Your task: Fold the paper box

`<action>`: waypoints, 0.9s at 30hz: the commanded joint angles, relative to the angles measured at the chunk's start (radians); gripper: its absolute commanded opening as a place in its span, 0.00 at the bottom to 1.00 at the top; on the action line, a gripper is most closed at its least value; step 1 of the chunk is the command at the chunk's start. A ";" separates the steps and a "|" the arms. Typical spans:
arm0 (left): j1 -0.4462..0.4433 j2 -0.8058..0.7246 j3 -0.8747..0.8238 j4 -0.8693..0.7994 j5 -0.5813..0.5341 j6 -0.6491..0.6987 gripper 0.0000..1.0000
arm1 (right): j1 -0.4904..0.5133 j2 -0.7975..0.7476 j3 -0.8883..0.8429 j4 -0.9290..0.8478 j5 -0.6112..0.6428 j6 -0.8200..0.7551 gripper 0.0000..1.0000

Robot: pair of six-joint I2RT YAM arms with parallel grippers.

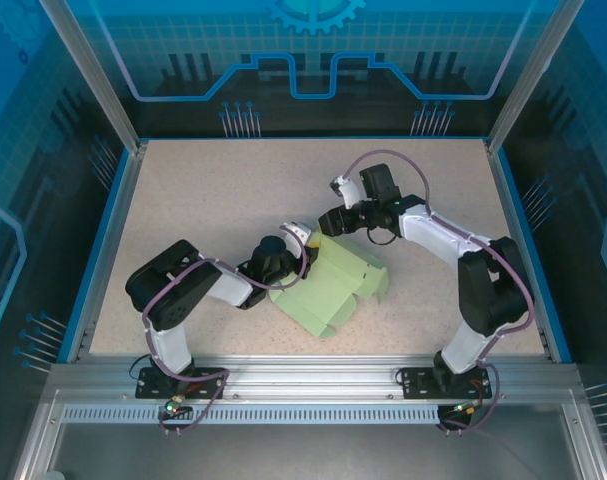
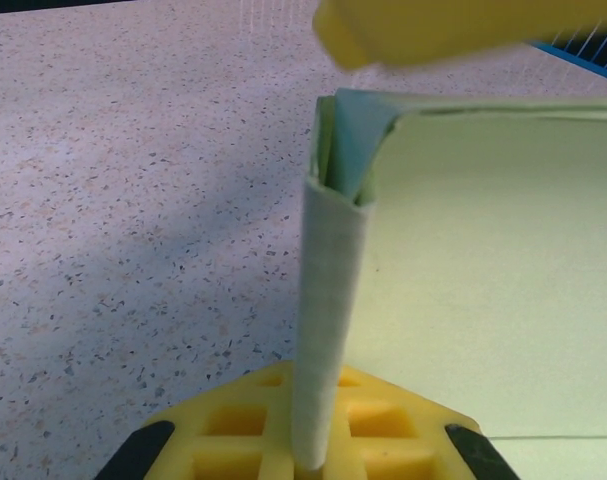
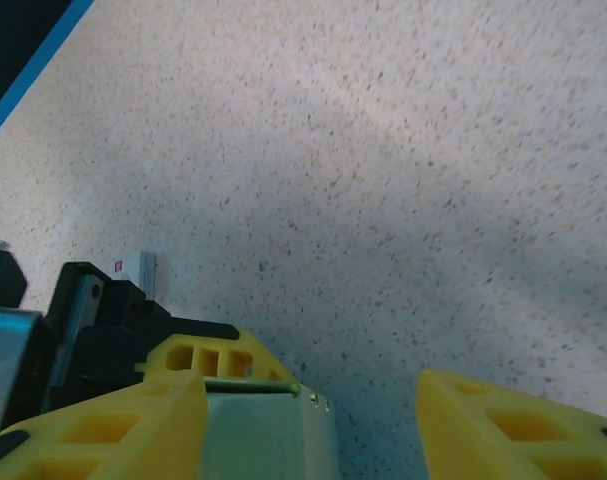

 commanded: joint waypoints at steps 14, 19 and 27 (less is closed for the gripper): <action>-0.025 0.068 -0.007 0.059 -0.004 0.026 0.12 | -0.009 0.081 -0.019 -0.013 -0.032 0.009 0.54; -0.028 0.071 -0.012 0.063 -0.005 0.028 0.12 | -0.009 0.088 -0.031 -0.015 -0.024 0.005 0.53; -0.030 0.072 -0.012 0.063 -0.007 0.033 0.14 | 0.000 0.098 -0.051 -0.015 0.001 -0.004 0.52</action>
